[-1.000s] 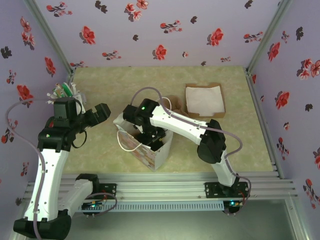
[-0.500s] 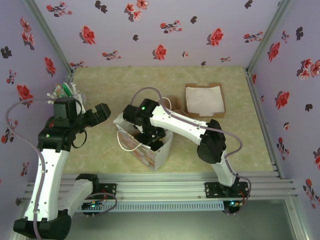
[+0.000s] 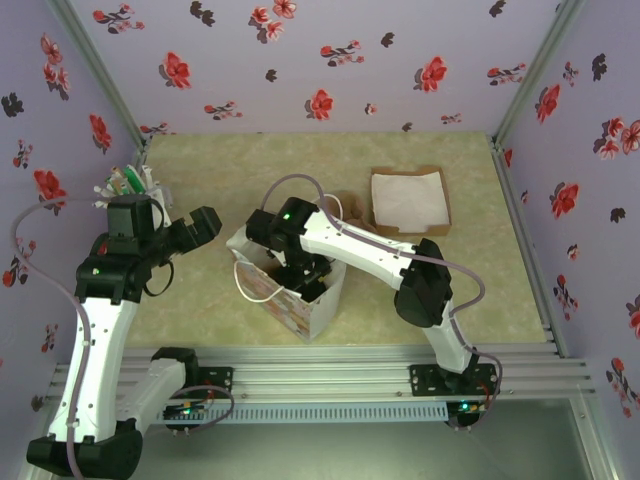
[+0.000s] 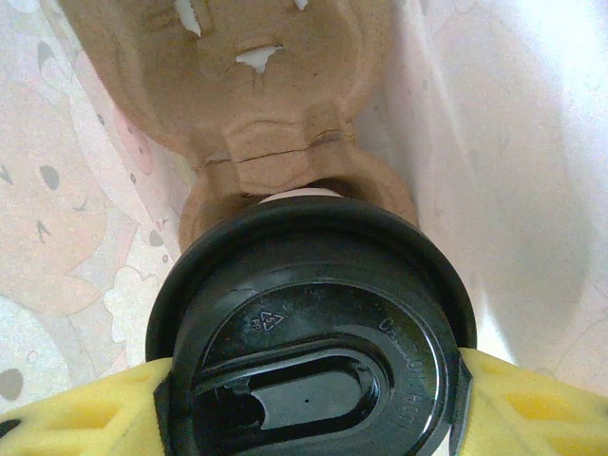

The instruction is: Pack the takeout coffee

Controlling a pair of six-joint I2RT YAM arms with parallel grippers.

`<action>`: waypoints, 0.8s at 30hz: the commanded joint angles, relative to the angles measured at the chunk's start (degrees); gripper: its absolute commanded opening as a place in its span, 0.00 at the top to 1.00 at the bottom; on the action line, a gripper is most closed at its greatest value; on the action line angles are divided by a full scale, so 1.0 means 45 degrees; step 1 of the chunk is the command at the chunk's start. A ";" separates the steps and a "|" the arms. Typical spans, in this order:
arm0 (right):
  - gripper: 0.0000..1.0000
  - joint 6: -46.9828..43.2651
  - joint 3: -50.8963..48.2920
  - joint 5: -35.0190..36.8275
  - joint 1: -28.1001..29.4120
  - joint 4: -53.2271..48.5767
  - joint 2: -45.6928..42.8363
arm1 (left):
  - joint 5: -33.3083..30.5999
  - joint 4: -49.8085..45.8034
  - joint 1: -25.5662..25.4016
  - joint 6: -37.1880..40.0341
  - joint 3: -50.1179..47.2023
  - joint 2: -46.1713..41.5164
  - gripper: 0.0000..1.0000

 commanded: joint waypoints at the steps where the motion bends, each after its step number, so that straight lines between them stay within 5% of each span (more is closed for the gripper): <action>1: 0.38 -0.0019 -0.0472 -0.0267 0.0021 0.0881 0.0473 | 0.0098 0.0412 0.0092 0.0108 0.0030 -0.0057 0.01; 24: 0.38 0.0057 -0.1352 -0.0342 -0.0039 0.1663 0.0472 | 0.0860 0.0642 0.0107 0.0166 -0.0009 -0.0087 0.01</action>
